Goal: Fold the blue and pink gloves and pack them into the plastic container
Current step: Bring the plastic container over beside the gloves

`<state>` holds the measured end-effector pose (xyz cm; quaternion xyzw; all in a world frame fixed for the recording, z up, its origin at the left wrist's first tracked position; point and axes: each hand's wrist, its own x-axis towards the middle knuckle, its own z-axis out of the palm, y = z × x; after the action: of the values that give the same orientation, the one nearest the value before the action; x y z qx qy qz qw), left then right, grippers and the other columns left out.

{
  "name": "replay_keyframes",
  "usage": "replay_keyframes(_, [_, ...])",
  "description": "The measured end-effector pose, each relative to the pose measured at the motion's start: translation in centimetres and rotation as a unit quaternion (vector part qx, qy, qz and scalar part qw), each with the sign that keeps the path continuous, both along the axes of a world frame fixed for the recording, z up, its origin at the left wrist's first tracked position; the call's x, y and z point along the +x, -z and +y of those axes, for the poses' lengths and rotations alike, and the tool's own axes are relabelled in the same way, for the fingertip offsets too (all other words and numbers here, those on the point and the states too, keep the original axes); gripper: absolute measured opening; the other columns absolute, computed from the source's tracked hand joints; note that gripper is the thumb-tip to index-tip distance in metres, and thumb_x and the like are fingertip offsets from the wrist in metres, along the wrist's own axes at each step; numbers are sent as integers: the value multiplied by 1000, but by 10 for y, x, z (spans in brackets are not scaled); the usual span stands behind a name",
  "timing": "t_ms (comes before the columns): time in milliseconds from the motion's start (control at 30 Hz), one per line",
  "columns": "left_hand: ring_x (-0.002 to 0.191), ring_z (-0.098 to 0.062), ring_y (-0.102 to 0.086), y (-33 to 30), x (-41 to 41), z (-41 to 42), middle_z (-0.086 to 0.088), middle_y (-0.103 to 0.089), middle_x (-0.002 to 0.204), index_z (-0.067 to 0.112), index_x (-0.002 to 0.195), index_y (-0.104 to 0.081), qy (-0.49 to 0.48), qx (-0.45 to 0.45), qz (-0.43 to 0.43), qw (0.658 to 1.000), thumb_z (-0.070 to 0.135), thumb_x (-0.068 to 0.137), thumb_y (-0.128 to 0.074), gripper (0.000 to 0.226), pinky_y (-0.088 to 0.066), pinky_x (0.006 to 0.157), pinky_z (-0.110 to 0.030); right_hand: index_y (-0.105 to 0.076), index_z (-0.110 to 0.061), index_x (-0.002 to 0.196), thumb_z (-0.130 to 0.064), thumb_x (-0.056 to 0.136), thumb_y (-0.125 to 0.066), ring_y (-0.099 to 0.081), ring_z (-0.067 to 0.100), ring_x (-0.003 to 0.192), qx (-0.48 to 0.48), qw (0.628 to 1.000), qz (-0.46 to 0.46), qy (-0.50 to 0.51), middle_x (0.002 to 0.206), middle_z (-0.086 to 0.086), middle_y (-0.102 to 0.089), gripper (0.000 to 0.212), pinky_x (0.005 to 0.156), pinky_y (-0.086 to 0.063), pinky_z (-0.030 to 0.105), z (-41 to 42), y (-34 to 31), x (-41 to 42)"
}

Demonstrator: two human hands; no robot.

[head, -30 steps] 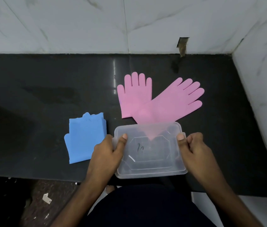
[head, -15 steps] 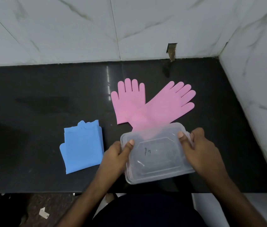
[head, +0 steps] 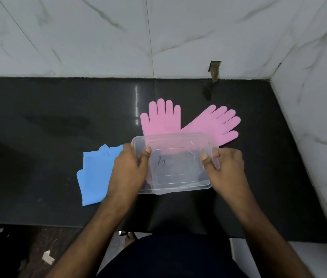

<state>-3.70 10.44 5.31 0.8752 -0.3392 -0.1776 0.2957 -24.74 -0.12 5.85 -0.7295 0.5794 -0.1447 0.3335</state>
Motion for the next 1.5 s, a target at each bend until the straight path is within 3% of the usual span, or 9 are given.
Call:
replay_keyframes(167, [68, -3, -53, -24, -7, 7, 11, -56, 87, 20, 108, -49, 9, 15, -35, 999, 61, 100, -44, 42, -44, 56, -23, -56, -16, 112, -51, 95, -58, -45, 26, 123, -28, 999, 25, 22, 130, 8, -45, 40, 102, -44, 50, 11, -17, -2])
replay_keyframes(333, [79, -6, -62, -48, -10, 1, 7, -64, 96, 20, 112, -47, 32, -66, -5, 997, 56, 102, -43, 37, -49, 61, -23, -46, -21, 106, -48, 96, -57, -61, 12, 83, -17, 983, -172, 56, 92, -7, -59, 30, 70, -47, 24, 10, -40, -4])
replay_keyframes(567, [104, -5, -64, -63, -35, -34, 8, -58, 134, 24, 146, -36, 123, -165, 48, 977, 44, 101, -55, 52, -58, 86, -25, -60, -24, 122, -37, 101, -59, -75, 16, 92, -25, 908, -407, 99, 106, -2, -77, 25, 72, -61, 29, 7, -65, -33])
replay_keyframes(700, [140, -13, -46, -68, -73, -64, 4, -34, 165, 27, 162, -16, 199, -181, 54, 962, 48, 97, -62, 82, -43, 116, -44, -62, -36, 105, -48, 98, -58, -72, 20, 89, -127, 893, -419, 104, 99, 2, -75, 15, 74, -57, 25, 9, -78, -64])
replay_keyframes(800, [136, -1, -36, -71, -102, -85, 2, -43, 153, 25, 163, -21, 244, -217, -24, 945, 46, 98, -63, 80, -21, 120, -19, -59, -24, 107, -32, 103, -56, -73, 15, 93, -172, 880, -426, 121, 100, 1, -74, 9, 78, -56, 22, 11, -80, -87])
replay_keyframes(1033, [146, -7, -31, -70, -171, -118, -5, -42, 152, 28, 142, -54, 373, -224, 40, 899, 40, 92, -70, 54, -26, 101, 3, -58, -25, 108, -22, 98, -62, -64, 14, 99, -310, 914, -248, 88, 105, -13, -64, 11, 84, -52, 31, 13, -64, -158])
replay_keyframes(1233, [117, -17, -63, -48, -215, -128, 4, -70, 125, 23, 111, -75, 517, -100, -120, 842, 7, 84, -71, 32, -46, 107, -42, -70, -19, 103, -6, 87, -60, -63, 23, 103, -268, 963, -30, -6, 108, -6, -69, 23, 89, -45, 46, 2, -19, -197])
replay_keyframes(1367, [122, -12, -60, -17, -233, -127, 10, -62, 137, 31, 134, -61, 545, 8, -196, 815, 28, 93, -65, 41, -36, 113, -31, -71, -19, 101, -25, 93, -46, -65, 23, 98, -218, 971, 78, -53, 106, -3, -70, 27, 87, -44, 35, -8, 5, -211])
replay_keyframes(1500, [139, -16, -49, 5, -240, -132, 7, -46, 156, 28, 149, -48, 560, 88, -183, 803, 31, 92, -66, 59, -32, 117, -35, -70, -21, 100, -17, 84, -66, -64, 20, 99, -171, 975, 116, -81, 107, -6, -69, 17, 84, -47, 33, -20, 31, -218])
